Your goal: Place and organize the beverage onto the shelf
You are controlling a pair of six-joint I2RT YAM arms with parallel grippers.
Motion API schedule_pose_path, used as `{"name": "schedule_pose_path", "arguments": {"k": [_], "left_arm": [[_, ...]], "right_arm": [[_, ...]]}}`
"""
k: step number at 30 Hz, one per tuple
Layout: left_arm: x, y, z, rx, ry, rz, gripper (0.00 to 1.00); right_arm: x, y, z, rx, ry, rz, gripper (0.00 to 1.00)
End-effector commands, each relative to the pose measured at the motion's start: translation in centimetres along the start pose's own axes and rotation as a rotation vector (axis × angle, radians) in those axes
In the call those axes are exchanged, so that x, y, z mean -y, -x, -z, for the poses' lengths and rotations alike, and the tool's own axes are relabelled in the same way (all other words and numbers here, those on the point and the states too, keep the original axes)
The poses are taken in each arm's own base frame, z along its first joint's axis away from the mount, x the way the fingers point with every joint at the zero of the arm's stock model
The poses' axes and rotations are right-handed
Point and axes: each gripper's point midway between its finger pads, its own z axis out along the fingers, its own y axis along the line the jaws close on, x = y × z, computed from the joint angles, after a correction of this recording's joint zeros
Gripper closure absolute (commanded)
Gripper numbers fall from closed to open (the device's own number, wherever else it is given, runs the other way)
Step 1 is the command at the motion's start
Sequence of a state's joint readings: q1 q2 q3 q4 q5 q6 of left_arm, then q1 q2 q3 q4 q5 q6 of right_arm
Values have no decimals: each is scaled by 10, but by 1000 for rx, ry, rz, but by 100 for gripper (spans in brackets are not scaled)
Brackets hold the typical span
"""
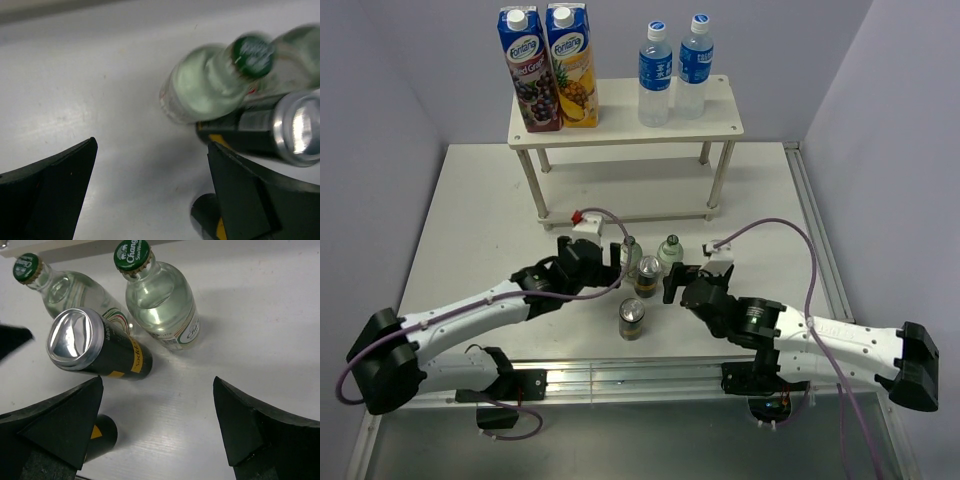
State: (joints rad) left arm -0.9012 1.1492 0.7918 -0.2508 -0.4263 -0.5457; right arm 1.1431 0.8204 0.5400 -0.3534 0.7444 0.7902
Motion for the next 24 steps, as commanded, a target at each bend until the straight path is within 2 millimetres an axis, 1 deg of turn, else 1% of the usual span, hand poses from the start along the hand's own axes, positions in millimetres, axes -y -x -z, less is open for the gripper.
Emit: {"name": "schedule_pose_path", "arguments": {"k": [1, 2, 3, 4, 5, 6, 7, 8, 9, 10, 11, 12, 13, 14, 15, 16, 17, 18, 19, 22, 24], "left_arm": [[9, -17, -17, 26, -4, 98, 1], [8, -25, -23, 10, 15, 91, 1], [10, -26, -24, 9, 18, 91, 1], [9, -26, -25, 9, 33, 88, 1], [10, -25, -26, 10, 39, 80, 1], [15, -23, -24, 16, 30, 71, 1], [15, -21, -23, 23, 32, 58, 1], [16, -19, -23, 27, 30, 53, 1], [15, -19, -23, 27, 33, 48, 1], [14, -17, -23, 30, 38, 39, 1], [14, -17, -23, 29, 41, 32, 1], [14, -17, -23, 27, 41, 27, 1], [15, -17, -24, 27, 39, 20, 1], [16, -18, -25, 24, 35, 16, 1], [17, -17, -26, 25, 33, 13, 1], [16, -19, -26, 20, 34, 9, 1], [17, -20, -27, 17, 34, 8, 1], [17, -19, -27, 15, 34, 6, 1], [17, -20, -26, 11, 34, 2, 1], [17, -15, -21, 15, 26, 3, 1], [18, -6, -15, 33, 17, 13, 1]], "right_arm": [[-3, 4, -12, 64, -26, -51, 2], [-3, 4, -16, 68, -31, -47, 2], [-4, 4, -21, 76, -40, -49, 2], [2, 4, -27, 81, -63, -54, 2], [5, 0, -33, 73, -81, -48, 2], [0, 0, -38, 68, -56, -66, 2], [8, 2, -46, 73, -79, -82, 2], [11, -2, -53, 64, -92, -76, 2], [9, 1, -59, 76, -84, -92, 2], [12, 4, -65, 74, -97, -99, 2], [15, -2, -73, 59, -120, -86, 2], [10, 4, -78, 68, -114, -97, 2], [9, 4, -83, 64, -119, -96, 2], [12, -1, -91, 50, -144, -84, 2], [9, 4, -95, 59, -141, -93, 2], [8, 4, -99, 60, -144, -90, 2], [10, -1, -104, 52, -157, -80, 2], [6, 2, -106, 61, -154, -82, 2], [7, 1, -108, 59, -161, -75, 2], [11, -3, -115, 53, -181, -68, 3], [14, -3, -118, 63, -190, -72, 3]]}}
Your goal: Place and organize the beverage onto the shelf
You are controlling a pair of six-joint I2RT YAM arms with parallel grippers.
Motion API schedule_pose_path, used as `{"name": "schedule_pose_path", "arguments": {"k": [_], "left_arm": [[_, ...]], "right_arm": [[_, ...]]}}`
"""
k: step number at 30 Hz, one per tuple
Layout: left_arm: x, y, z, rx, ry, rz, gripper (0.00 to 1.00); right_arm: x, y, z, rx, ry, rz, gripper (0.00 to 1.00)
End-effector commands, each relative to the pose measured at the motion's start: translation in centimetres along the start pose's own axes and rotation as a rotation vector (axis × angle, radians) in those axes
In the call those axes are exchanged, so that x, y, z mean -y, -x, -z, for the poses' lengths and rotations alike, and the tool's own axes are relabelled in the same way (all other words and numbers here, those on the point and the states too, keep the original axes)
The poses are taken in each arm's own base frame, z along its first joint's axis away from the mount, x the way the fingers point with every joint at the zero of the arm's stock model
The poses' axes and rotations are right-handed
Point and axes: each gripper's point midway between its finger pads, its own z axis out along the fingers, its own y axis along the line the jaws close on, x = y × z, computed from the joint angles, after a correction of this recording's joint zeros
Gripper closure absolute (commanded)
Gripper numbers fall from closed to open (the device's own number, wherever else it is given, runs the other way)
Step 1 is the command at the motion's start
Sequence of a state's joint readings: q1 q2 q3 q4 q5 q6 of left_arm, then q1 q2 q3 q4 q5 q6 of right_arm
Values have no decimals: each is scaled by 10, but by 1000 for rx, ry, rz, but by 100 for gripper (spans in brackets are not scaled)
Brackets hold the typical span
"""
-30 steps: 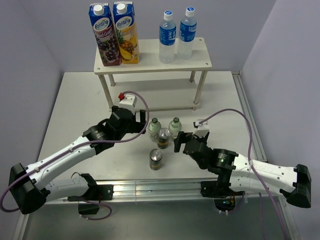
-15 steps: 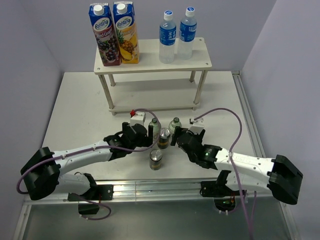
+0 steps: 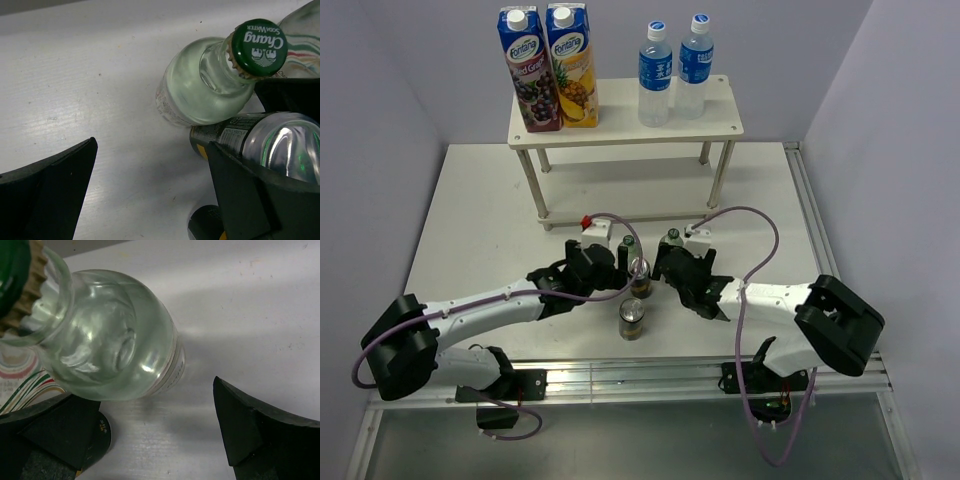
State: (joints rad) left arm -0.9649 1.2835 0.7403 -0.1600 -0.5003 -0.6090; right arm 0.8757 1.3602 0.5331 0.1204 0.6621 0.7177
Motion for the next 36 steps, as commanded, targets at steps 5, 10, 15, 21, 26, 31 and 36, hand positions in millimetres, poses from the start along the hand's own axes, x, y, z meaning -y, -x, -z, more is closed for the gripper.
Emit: {"name": "schedule_pose_path", "arguments": {"k": [5, 10, 15, 21, 26, 31, 36], "left_arm": [[15, 55, 29, 109, -57, 28, 1], [11, 62, 35, 117, -43, 6, 1], [6, 87, 54, 143, -17, -18, 1], [2, 154, 88, 231, 5, -51, 1], [-37, 204, 91, 301, 58, -66, 1], [-61, 203, 75, 325, 90, -32, 1], [-79, 192, 66, 336, 111, 6, 1]], "right_arm": [[-13, 28, -16, 104, -15, -58, 3], [-12, 32, -23, 140, -38, -60, 4], [-11, 38, -27, 181, -58, -63, 6], [-13, 47, -32, 223, -79, -54, 9], [-14, 47, -40, 243, -106, -29, 19], [-12, 47, -44, 248, -137, -8, 45], [-11, 53, -38, 238, -140, 21, 79]]}}
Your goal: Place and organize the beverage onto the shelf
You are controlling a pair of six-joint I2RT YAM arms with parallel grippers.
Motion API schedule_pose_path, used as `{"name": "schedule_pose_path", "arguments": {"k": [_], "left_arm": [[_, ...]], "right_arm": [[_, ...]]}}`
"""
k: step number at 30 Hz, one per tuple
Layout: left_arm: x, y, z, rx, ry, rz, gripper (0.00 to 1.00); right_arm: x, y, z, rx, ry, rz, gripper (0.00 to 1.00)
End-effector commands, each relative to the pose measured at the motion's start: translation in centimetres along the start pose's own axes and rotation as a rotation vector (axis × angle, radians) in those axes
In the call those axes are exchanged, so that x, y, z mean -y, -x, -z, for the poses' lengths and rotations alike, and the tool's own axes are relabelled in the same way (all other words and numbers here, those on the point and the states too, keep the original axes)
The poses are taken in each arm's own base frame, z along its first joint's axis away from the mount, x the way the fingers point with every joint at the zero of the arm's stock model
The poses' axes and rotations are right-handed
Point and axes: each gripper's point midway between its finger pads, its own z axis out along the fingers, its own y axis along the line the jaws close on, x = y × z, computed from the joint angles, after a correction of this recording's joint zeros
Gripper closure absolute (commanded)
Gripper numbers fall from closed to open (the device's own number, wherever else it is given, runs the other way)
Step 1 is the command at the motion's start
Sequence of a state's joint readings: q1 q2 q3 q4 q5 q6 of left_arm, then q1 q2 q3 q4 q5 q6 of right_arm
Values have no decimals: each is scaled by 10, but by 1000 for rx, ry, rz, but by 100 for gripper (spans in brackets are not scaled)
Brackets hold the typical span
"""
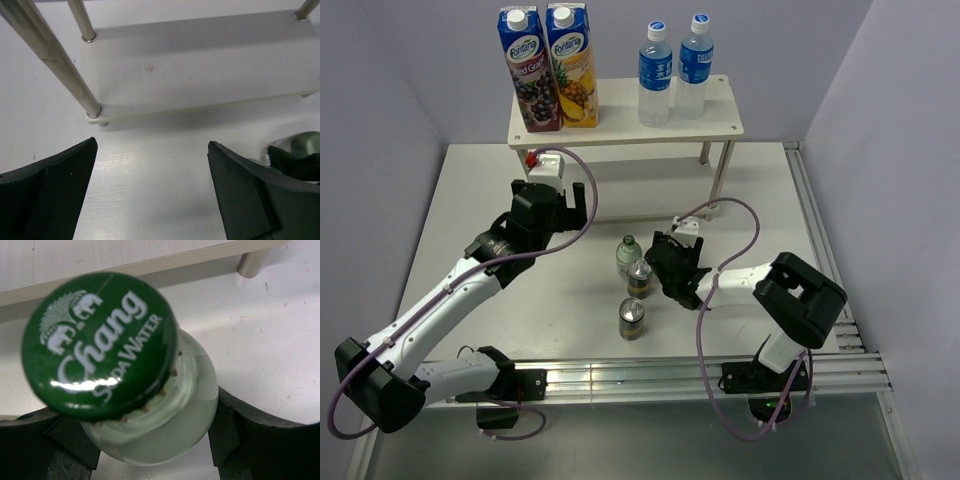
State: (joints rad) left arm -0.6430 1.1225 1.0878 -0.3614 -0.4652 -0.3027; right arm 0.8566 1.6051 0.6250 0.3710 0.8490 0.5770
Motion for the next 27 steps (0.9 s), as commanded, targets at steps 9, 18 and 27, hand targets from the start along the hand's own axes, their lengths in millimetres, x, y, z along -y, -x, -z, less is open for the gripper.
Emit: {"name": "schedule_pose_path", "arguments": {"k": [9, 18, 27], "left_arm": [[-18, 20, 3, 86, 25, 41, 1], [-16, 9, -7, 54, 24, 35, 1], [-18, 6, -12, 40, 28, 36, 1]], "right_arm": [[-3, 107, 28, 174, -18, -106, 100], [-23, 173, 2, 236, 7, -116, 100], [-13, 203, -60, 234, -50, -119, 100]]}}
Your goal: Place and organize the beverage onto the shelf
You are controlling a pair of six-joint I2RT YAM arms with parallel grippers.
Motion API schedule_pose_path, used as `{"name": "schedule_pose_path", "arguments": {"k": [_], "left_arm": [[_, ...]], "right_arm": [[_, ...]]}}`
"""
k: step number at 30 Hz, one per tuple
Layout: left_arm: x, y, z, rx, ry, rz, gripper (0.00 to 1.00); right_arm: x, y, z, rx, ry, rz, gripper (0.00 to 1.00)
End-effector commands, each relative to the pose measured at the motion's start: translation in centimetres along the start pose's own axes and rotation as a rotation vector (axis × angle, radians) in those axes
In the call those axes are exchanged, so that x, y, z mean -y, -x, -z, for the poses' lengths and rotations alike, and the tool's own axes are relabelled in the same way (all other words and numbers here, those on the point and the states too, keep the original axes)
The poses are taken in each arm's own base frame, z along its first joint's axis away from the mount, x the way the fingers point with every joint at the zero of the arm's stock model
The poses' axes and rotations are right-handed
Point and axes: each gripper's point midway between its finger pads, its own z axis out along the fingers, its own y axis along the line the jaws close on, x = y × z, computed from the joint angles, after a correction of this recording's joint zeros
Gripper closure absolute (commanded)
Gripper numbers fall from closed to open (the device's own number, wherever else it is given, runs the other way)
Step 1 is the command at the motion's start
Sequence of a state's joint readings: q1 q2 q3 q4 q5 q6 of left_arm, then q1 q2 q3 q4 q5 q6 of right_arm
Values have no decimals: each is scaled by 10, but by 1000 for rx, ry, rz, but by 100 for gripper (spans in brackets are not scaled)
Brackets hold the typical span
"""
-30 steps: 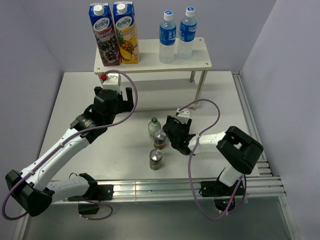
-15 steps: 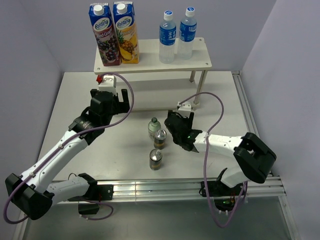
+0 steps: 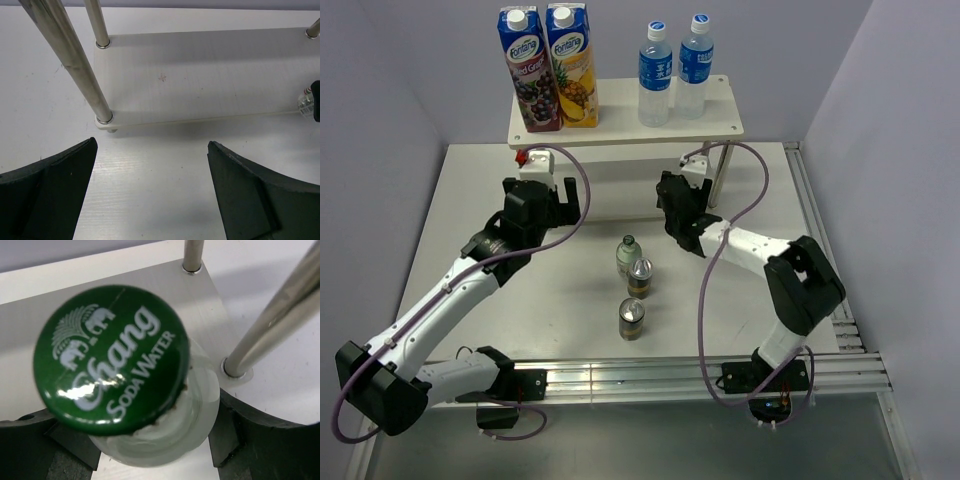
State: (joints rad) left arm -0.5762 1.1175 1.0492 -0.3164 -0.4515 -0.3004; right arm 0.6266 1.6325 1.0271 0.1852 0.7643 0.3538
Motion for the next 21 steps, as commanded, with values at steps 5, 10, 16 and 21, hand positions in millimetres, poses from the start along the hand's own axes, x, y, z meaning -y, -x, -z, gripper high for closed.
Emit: {"name": "schedule_pose_path", "arguments": {"k": [5, 10, 16, 21], "left_arm": [[2, 6, -7, 16, -18, 10, 1], [1, 2, -11, 3, -15, 9, 1], [0, -1, -17, -13, -7, 4, 1], [-2, -1, -19, -17, 0, 5, 1]], "right_arm": [[-11, 70, -39, 135, 9, -138, 100], [-10, 73, -62, 134, -1, -149, 100], [-9, 65, -78, 119, -21, -152, 100], [-10, 57, -80, 97, -12, -150, 70]]}}
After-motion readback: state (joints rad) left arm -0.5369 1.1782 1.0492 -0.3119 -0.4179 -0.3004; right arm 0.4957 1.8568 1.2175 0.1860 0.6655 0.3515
